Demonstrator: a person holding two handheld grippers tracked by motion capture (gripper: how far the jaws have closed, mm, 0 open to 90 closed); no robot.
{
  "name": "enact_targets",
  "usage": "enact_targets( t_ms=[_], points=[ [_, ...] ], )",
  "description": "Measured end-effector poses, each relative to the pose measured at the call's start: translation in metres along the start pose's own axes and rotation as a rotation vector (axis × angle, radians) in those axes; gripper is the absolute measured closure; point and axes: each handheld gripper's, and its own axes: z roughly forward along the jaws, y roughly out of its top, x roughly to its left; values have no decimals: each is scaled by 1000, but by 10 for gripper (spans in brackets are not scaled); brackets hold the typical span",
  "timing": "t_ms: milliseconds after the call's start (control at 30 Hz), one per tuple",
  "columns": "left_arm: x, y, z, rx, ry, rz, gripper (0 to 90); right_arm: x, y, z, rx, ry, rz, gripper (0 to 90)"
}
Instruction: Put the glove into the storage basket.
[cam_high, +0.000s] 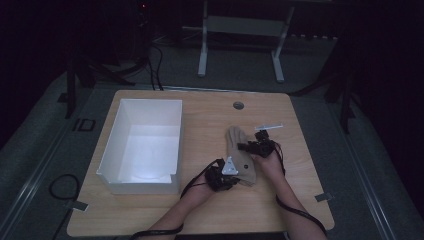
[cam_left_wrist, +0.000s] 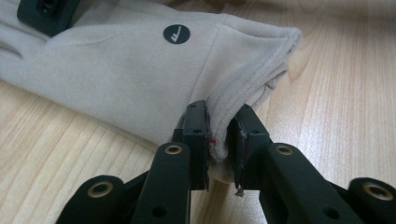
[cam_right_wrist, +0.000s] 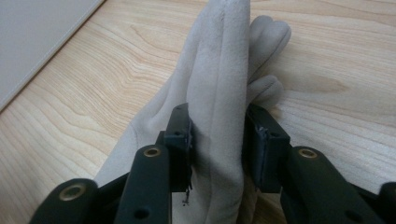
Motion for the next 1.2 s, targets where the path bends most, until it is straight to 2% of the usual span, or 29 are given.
enact_targets(
  t_ms=[133, 300, 367, 700, 1000, 1200],
  points=[
    [-2, 1, -1, 7, 13, 6, 808, -1, 0, -1, -8, 13, 24, 666],
    [1, 5, -6, 9, -14, -36, 815, 0, 3, -4, -14, 19, 30, 670],
    [1, 7, -9, 9, -14, -37, 814, 1, 5, -6, -21, 29, 35, 670],
    [-1, 23, -30, 18, 7, -20, 814, 10, 20, -24, -66, 58, 34, 670],
    [-1, 43, -53, 0, 19, -22, 813, 20, 39, -51, -119, 75, 19, 670],
    [-2, 58, -71, -23, 35, 13, 813, 29, 52, -68, -173, 94, 12, 670]
  ],
)
